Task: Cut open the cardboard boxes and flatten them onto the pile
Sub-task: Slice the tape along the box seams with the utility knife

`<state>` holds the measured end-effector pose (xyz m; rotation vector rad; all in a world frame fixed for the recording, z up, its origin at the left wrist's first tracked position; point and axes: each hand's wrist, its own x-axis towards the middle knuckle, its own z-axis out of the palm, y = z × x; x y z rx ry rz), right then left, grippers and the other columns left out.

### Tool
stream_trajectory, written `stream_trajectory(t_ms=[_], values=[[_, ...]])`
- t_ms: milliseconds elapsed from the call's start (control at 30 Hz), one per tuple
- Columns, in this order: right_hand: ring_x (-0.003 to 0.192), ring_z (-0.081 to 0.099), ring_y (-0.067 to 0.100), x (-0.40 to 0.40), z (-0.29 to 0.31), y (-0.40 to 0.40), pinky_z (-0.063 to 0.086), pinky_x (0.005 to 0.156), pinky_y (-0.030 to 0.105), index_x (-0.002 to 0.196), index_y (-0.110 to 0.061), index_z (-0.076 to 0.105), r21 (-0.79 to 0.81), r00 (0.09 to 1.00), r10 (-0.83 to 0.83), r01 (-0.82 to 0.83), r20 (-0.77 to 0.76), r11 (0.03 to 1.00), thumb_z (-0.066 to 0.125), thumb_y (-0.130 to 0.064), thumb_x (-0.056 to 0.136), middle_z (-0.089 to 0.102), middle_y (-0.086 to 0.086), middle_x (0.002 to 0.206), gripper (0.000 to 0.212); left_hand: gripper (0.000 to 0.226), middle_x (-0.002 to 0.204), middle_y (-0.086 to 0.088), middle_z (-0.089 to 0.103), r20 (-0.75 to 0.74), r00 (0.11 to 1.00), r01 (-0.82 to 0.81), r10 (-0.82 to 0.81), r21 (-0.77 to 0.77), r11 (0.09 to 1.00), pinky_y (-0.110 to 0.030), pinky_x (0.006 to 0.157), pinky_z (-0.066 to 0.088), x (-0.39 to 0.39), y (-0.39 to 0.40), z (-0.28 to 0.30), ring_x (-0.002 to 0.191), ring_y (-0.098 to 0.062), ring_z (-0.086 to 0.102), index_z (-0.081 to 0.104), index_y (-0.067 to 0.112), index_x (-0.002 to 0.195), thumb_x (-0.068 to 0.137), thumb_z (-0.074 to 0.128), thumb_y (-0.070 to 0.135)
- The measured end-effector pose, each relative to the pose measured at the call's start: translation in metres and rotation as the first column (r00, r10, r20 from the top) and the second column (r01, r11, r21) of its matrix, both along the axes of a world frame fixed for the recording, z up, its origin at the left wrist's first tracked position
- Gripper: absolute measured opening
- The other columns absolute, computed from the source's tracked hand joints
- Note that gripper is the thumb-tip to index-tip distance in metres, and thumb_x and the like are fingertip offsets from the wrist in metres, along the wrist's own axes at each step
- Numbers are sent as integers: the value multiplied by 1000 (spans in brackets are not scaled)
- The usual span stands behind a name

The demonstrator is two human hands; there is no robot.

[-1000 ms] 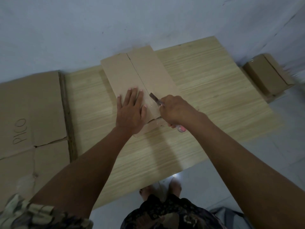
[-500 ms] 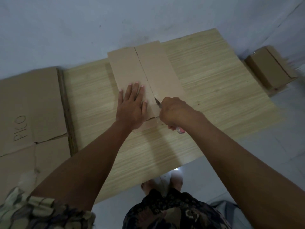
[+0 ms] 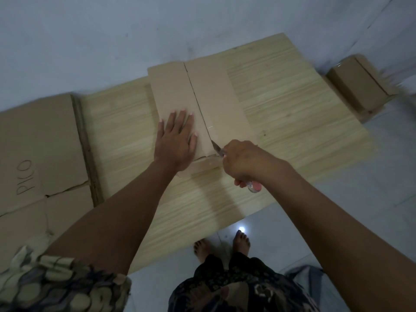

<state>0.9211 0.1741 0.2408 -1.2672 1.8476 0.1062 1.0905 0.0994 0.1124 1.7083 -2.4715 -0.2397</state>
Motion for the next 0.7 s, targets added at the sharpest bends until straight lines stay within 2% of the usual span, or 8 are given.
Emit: stream_trajectory(t_ms=[67,133,200,300,400,533,600,700], values=[[55,68,28,3,2,4,61,63,45,84,-8,48,-12,1000,-30,30,8,999,43,-1,97,68,18,70,16,70,170,-4,13,8,1000,-3,3,10,1000,-53,125,4,-1,0,-1,157,-27,6,20,19,162,99,12,48],[62,73,32,6,2,4,62,64,48,83,-5,51,-33,999,-48,48,14,998,43,1,96,68,20,70,16,70,170,-5,11,8,999,-33,33,22,999,-54,125,2,-2,-2,-1,157,-28,4,18,19,162,100,12,48],[68,75,35,5,0,6,62,63,51,90,3,59,-24,998,-54,55,31,998,43,2,95,70,21,68,17,68,170,-5,10,3,999,-43,43,33,999,-54,125,1,-2,-1,0,157,-28,3,16,19,162,100,13,48],[69,75,36,0,-3,14,63,62,49,102,8,64,24,997,-57,56,45,998,45,2,97,72,21,72,21,68,170,-5,10,5,1000,-27,27,15,1000,-54,125,3,-2,0,0,157,-28,4,16,19,162,101,14,48],[66,75,33,1,-13,24,62,62,54,115,1,65,-43,995,-89,92,46,995,44,0,97,71,20,77,28,62,170,-6,9,15,998,-59,58,31,998,-53,125,0,-5,-1,0,157,-28,2,15,18,162,106,21,43],[61,71,27,0,-25,36,62,55,50,124,-10,59,-173,996,-70,77,48,982,39,-8,100,64,14,89,31,61,171,-6,4,24,994,-110,108,63,992,-52,125,-4,-8,0,3,157,-29,-2,9,19,163,108,23,42],[59,70,26,-6,-25,41,63,57,48,121,-15,59,-160,992,-75,91,101,983,38,-12,102,65,15,89,29,61,171,-5,2,30,995,-99,97,70,993,-51,125,-3,-9,2,3,157,-28,-4,8,19,163,108,22,42],[54,70,24,-17,-22,51,62,58,51,104,-17,60,-206,983,-87,120,163,971,38,-19,104,67,13,76,23,61,171,-7,3,18,995,-102,101,70,992,-52,126,-1,-8,3,5,157,-29,-2,9,17,163,108,22,42]])
